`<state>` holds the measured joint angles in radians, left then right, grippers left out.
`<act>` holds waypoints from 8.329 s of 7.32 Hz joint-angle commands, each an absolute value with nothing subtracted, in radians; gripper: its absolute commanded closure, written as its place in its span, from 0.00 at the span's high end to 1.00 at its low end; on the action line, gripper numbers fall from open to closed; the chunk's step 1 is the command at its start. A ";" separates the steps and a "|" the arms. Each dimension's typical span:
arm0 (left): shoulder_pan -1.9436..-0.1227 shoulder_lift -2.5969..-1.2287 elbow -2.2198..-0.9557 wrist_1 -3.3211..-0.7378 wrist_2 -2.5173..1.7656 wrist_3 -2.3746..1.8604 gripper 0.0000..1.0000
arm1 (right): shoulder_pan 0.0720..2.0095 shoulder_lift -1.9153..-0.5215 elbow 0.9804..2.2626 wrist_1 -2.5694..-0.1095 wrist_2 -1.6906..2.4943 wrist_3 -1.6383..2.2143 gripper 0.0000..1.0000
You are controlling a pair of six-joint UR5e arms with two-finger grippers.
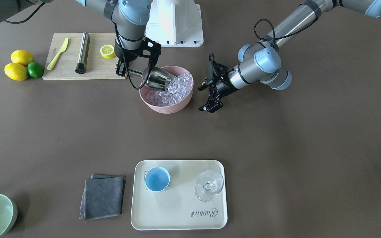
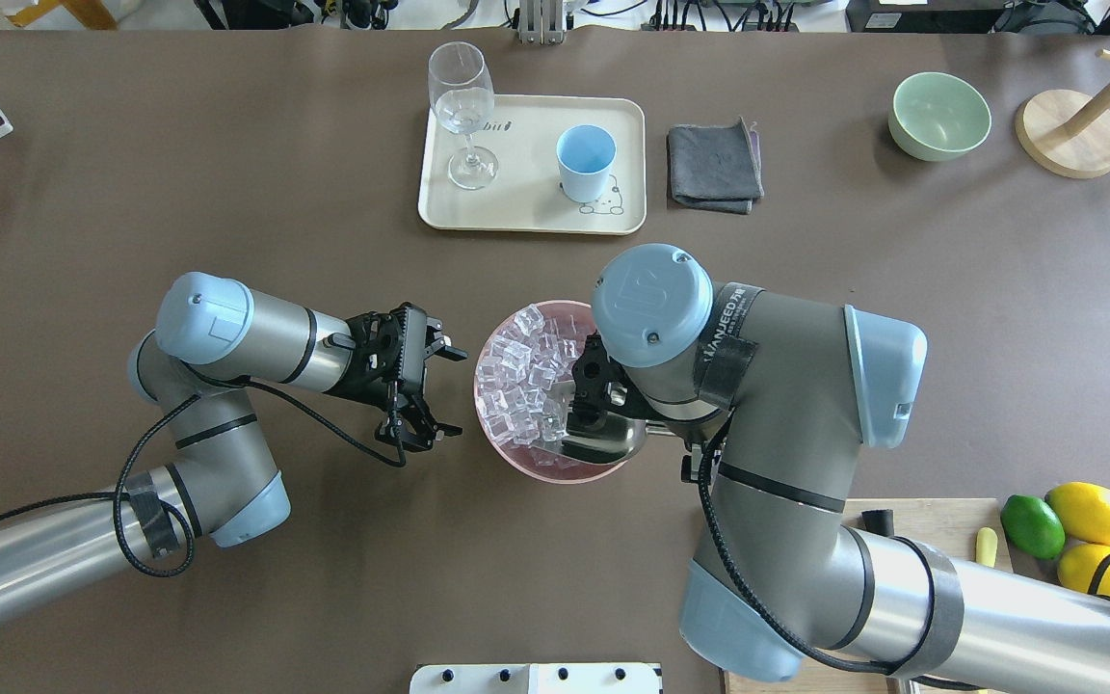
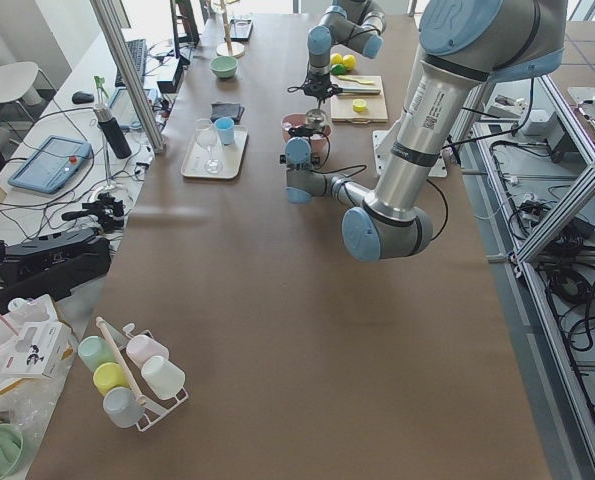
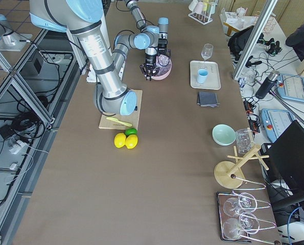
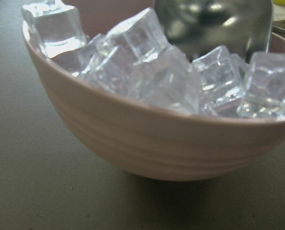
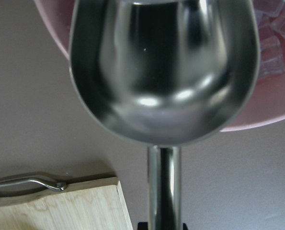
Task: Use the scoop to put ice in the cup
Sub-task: 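Scoop ice cubes with the right gripper while the left gripper steadies the bowl, then carry the filled scoop to the blue cup with the right gripper while the left withdraws, then tilt the scoop over the blue cup to pour the ice with the right gripper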
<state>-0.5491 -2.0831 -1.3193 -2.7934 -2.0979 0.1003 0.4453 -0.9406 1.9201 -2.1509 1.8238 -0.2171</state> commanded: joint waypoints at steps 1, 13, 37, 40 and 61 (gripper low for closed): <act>-0.546 -2.083 -1.318 -2.793 -2.098 0.101 0.98 | 0.445 -0.972 1.933 -2.073 1.842 -0.225 0.00; -0.538 -2.085 -1.312 -2.792 -2.082 0.101 0.98 | 0.531 -0.974 1.917 -2.017 1.870 -0.321 0.00; -1.029 -1.839 -1.554 -2.039 -2.436 0.104 0.98 | 0.683 -1.023 1.891 -1.723 1.940 0.621 0.00; -1.126 -1.789 -1.560 -1.870 -2.413 0.106 0.98 | 0.756 -0.922 1.771 -1.829 2.310 0.627 0.00; -1.437 -1.621 -1.539 -1.724 -2.312 0.101 0.98 | 0.904 -0.712 1.378 -1.830 2.839 0.632 0.00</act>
<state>-1.4356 -1.6221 -1.5392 -1.7214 -2.3088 0.1011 0.9013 -0.7116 1.3778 -1.8300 2.8350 0.6319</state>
